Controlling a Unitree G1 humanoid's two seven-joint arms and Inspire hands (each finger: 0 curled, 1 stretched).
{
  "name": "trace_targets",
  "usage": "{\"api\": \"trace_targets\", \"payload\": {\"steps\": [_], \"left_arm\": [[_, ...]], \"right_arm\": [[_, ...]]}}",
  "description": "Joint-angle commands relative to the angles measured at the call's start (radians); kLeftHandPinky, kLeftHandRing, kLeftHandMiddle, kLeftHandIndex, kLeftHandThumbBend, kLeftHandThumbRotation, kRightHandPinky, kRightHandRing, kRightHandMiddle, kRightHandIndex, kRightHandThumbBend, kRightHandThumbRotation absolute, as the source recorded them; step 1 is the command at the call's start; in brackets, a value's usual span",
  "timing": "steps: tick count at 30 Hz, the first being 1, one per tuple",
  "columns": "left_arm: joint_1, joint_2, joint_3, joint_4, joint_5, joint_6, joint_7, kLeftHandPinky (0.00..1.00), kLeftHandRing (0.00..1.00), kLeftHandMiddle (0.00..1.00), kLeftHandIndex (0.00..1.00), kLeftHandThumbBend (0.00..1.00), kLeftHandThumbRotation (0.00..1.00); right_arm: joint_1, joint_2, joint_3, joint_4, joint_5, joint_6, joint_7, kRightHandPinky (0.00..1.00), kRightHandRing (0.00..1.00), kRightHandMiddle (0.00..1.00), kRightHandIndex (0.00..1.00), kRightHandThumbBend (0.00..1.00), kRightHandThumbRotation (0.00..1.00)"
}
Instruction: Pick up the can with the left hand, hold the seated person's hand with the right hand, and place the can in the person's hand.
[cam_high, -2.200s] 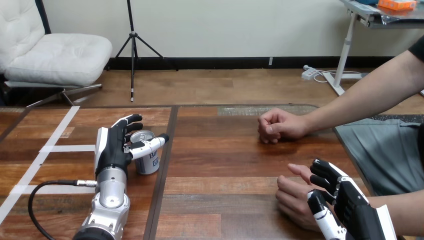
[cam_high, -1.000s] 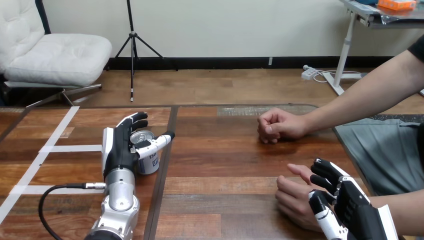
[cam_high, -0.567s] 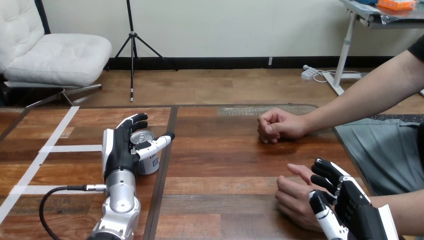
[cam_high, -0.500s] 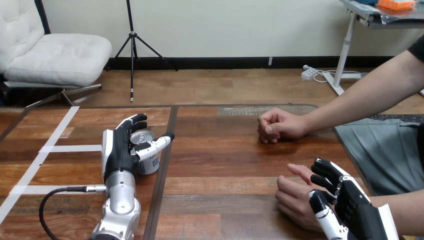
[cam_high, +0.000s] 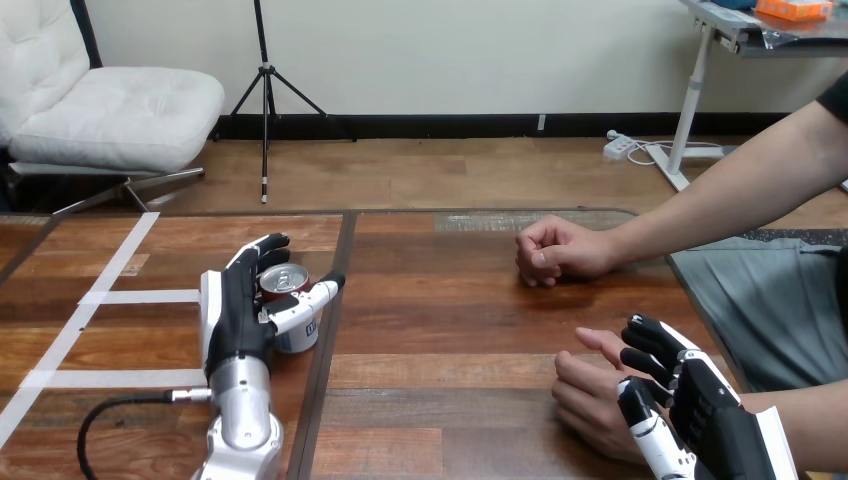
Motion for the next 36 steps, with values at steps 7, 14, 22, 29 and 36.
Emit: {"api": "trace_targets", "payload": {"steps": [7,14,22,29,36], "left_arm": [[-0.011,-0.004,0.0,-0.007,0.015,-0.081,0.013,0.68,0.75,0.77,0.74,0.67,0.0],[-0.006,-0.004,-0.006,-0.011,0.022,-0.071,0.019,0.7,0.76,0.77,0.75,0.66,0.0],[0.005,-0.001,-0.02,-0.015,0.041,-0.072,0.04,0.7,0.75,0.76,0.74,0.65,0.0],[0.008,0.005,-0.03,-0.01,0.051,-0.073,0.048,0.68,0.74,0.75,0.74,0.65,0.0],[0.007,0.006,-0.023,-0.012,0.046,-0.068,0.043,0.68,0.74,0.75,0.73,0.66,0.0]], "right_arm": [[-0.047,-0.008,-0.003,-0.043,0.001,0.007,0.006,0.77,0.82,0.84,0.83,0.55,0.61],[-0.048,-0.008,-0.003,-0.045,-0.009,0.008,0.004,0.76,0.82,0.84,0.83,0.55,0.62],[-0.053,-0.011,-0.004,-0.039,-0.013,0.004,0.007,0.76,0.82,0.85,0.83,0.55,0.62],[-0.054,-0.011,-0.005,-0.038,-0.008,0.003,0.011,0.76,0.82,0.84,0.83,0.54,0.62],[-0.053,-0.009,-0.005,-0.039,-0.003,0.004,0.013,0.76,0.82,0.84,0.83,0.54,0.62]]}}
